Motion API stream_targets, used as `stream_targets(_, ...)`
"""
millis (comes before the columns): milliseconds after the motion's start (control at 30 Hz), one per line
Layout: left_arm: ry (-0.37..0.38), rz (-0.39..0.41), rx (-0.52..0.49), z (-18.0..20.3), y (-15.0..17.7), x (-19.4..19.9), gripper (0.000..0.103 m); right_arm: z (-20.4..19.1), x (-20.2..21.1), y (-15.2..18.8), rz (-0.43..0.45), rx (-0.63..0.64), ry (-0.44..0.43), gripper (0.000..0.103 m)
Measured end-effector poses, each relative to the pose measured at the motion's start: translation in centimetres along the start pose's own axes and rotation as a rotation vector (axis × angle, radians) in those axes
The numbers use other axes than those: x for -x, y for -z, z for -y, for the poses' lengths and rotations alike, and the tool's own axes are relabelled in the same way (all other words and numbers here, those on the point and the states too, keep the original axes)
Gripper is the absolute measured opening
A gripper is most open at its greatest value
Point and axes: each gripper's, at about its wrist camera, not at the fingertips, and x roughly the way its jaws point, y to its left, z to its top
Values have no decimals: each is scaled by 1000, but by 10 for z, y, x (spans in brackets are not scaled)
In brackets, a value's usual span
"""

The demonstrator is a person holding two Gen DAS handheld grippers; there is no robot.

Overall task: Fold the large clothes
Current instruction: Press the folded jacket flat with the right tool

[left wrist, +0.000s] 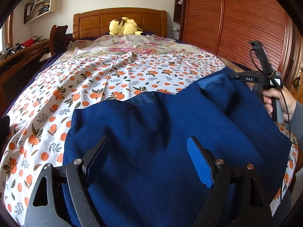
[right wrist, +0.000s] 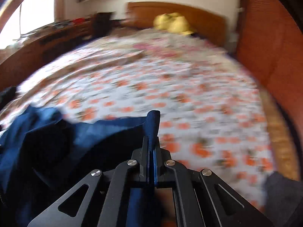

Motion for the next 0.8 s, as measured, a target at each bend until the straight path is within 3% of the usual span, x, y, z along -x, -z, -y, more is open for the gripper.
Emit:
stream_targets(133,-13,-11,13,0,-3,-2,83,40,-26,18,-124,-66,30,2)
stream_targets(267,-43,-21,-1,4,-6,-4,83,45,-27,30,-136,-54,36,5)
stream_targets(400,-38,-4,-7,10,-10,2,83,39,-7,30,-108,-46,41,23)
stream_targets(467,-35,2,-12,14,-11,5,83,35,9,34,-80,-35,24,42)
stream_targets(800,-6,35,-56,44,-15,23,83,1,95,96,-44,23,-160,44)
